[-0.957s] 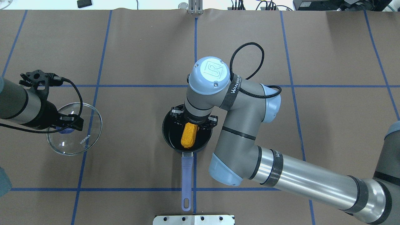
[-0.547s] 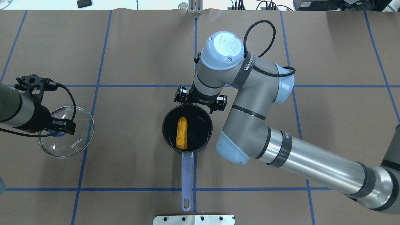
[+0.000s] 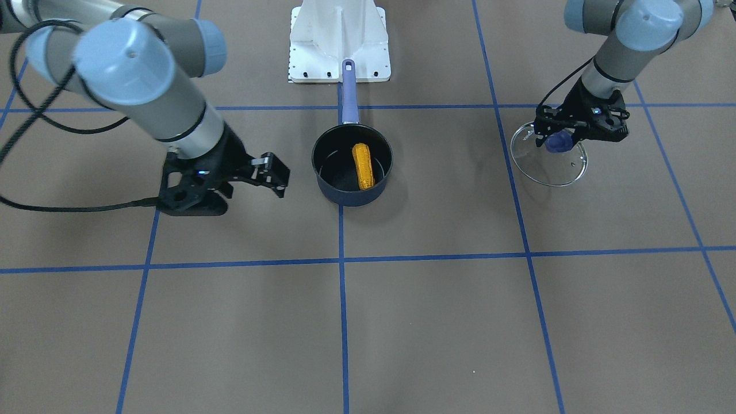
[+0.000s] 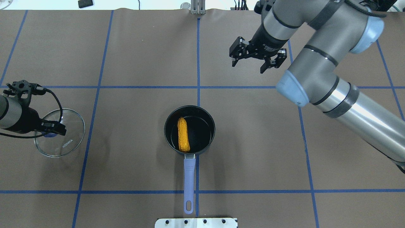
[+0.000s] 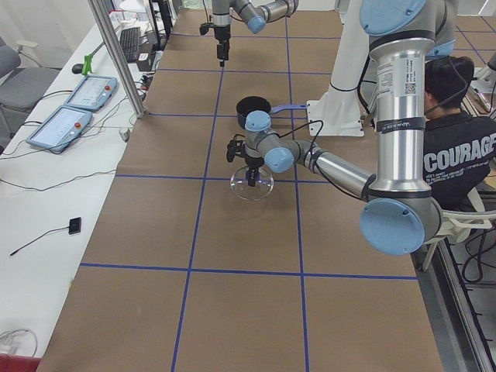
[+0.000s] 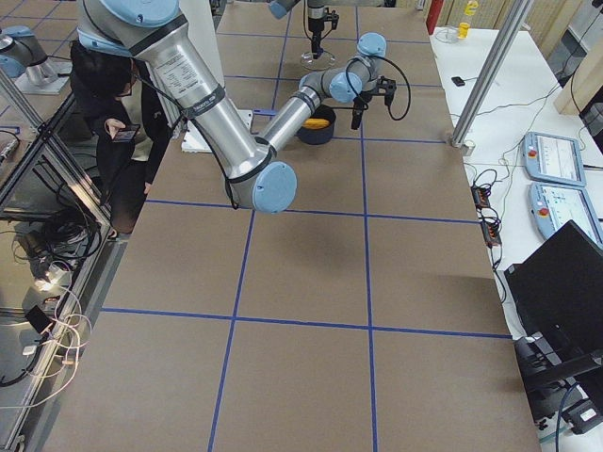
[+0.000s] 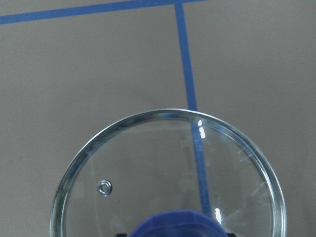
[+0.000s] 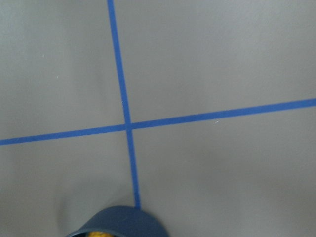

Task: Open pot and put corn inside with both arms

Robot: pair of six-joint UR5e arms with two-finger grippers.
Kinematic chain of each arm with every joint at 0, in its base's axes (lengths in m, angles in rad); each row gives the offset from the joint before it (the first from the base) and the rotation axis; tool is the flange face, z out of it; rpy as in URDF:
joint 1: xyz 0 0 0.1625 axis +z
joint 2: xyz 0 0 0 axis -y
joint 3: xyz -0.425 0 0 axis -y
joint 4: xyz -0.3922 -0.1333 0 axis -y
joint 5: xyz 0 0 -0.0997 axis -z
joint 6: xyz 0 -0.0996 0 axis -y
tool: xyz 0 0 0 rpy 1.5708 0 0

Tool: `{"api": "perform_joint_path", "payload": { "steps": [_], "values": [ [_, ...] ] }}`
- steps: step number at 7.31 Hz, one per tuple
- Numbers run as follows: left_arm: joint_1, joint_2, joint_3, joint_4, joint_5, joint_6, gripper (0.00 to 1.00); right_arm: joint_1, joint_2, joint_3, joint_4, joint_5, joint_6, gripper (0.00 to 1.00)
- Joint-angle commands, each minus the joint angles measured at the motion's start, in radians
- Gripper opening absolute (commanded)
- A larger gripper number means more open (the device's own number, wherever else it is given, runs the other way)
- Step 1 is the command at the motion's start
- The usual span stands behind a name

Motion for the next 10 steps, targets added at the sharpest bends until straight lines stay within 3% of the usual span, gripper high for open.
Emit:
{"api": "perform_joint_path", "payload": {
  "steps": [1,5,7,10],
  "values": [
    [-0.049,0.001,0.071,-0.023,-0.035,0.082,0.42,0.128,-0.102,0.003,-0.002,0.045,-0.219,1.00],
    [-0.074,0.002,0.140,-0.040,-0.033,0.162,0.42,0.214,-0.176,-0.043,-0.005,0.043,-0.439,1.00],
    [-0.074,0.004,0.225,-0.177,-0.032,0.150,0.42,0.231,-0.177,-0.070,0.000,0.058,-0.464,1.00],
    [-0.080,0.019,0.237,-0.195,-0.026,0.157,0.42,0.235,-0.179,-0.070,0.003,0.065,-0.468,1.00]
  ]
}}
